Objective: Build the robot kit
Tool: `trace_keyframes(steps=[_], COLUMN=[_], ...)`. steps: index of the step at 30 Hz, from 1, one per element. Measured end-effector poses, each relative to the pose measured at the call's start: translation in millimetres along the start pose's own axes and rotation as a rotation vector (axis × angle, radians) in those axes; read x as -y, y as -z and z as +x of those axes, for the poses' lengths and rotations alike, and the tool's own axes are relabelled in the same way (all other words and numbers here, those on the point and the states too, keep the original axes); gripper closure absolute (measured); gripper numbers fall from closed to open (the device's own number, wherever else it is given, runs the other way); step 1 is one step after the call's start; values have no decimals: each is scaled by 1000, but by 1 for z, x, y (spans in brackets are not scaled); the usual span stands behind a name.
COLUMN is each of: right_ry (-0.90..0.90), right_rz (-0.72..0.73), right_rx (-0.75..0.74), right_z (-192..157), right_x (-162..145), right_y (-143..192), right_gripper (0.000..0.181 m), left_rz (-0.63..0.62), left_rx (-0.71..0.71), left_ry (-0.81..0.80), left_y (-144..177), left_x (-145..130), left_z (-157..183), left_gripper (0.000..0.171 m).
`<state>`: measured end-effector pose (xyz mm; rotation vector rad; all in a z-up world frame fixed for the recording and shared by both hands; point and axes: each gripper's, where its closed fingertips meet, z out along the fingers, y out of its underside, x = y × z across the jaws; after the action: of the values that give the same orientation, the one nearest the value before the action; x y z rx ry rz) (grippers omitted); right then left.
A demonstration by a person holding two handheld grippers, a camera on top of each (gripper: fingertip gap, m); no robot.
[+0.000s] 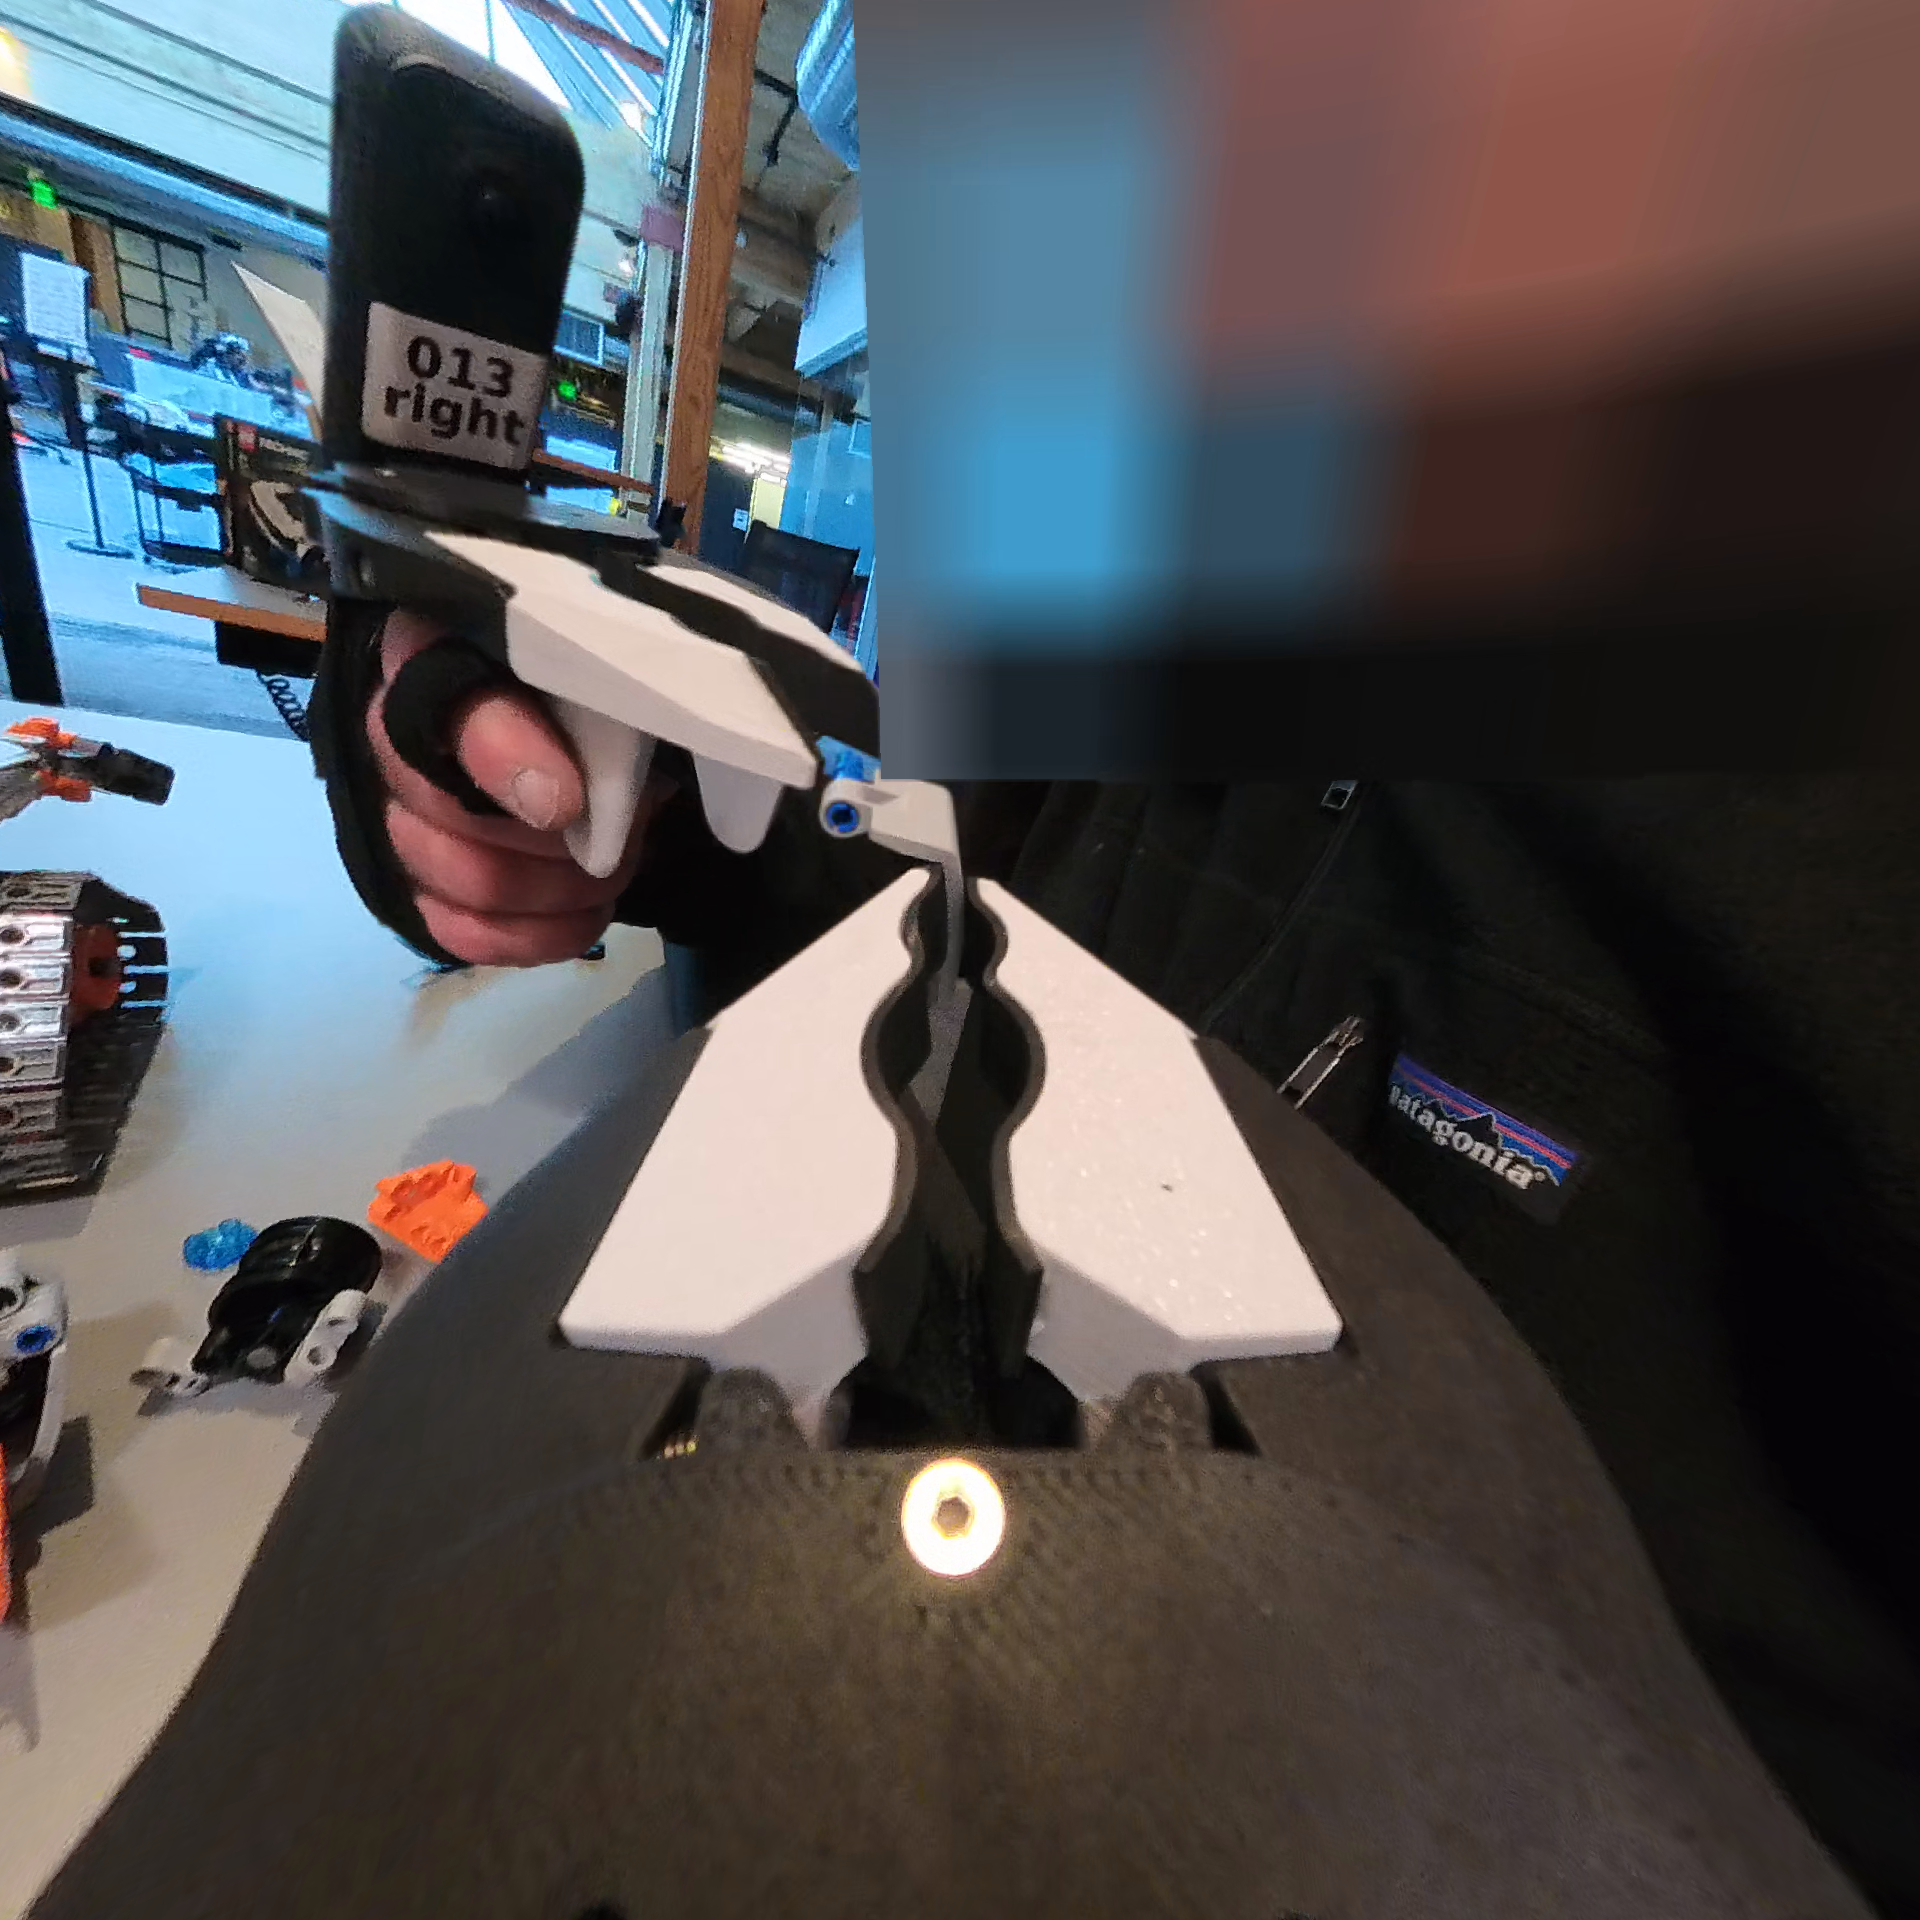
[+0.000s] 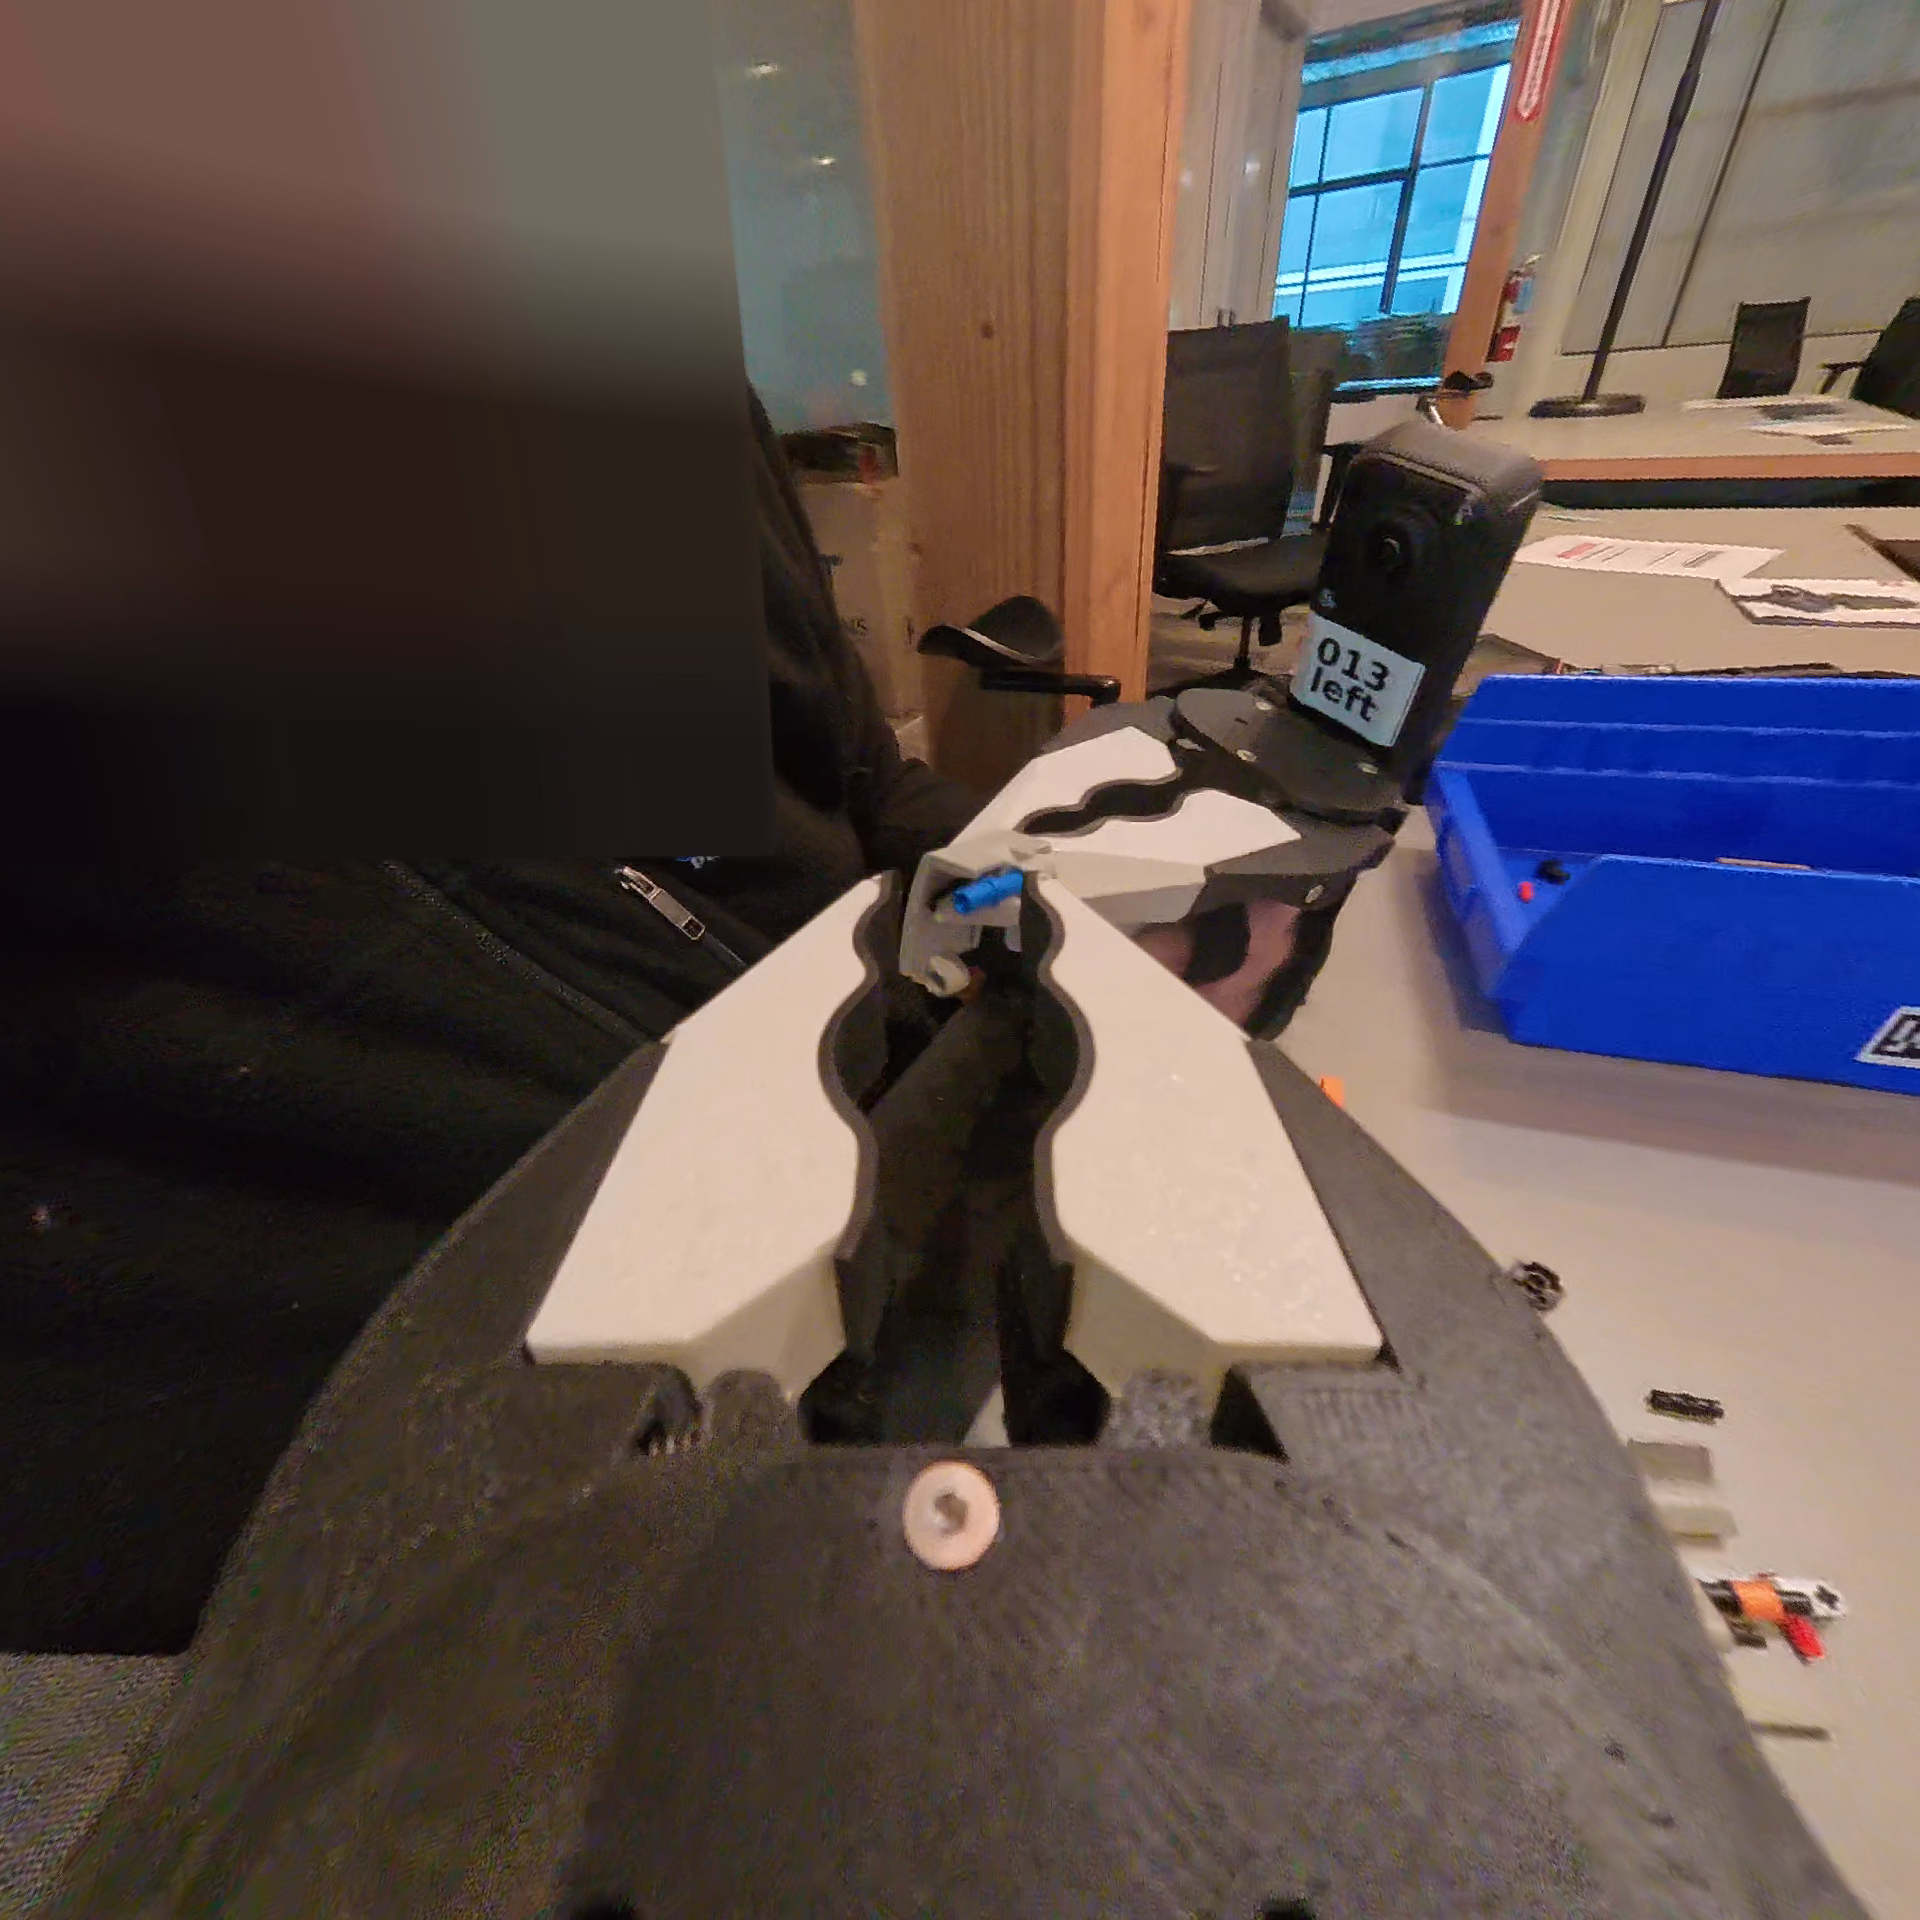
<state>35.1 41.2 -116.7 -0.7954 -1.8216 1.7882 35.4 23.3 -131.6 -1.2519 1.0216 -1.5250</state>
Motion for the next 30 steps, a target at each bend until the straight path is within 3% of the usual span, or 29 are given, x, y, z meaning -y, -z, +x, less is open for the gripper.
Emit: trace_keyframes(steps=[8,13,26,28,30], right_ry=[-15,-26,73,86,96], right_rz=[-33,-79,-208,-232,-239], right_rx=[104,181,155,155,183], right_z=[-12,-24,-27,-28,-33], right_x=[-13,-23,-43,-46,-46], right_y=[-9,-15,-22,-22,-23], right_gripper=[168,163,161,162,177], left_rz=[-72,-145,-279,-288,-278], left_rx=[-92,-162,-245,-257,-268], left_ry=[5,21,88,92,96], left_y=[-6,-9,-4,-4,-2], left_x=[-12,-24,-44,-46,-45], left_z=[14,23,25,25,24], left_gripper=[171,171,171,171,171])
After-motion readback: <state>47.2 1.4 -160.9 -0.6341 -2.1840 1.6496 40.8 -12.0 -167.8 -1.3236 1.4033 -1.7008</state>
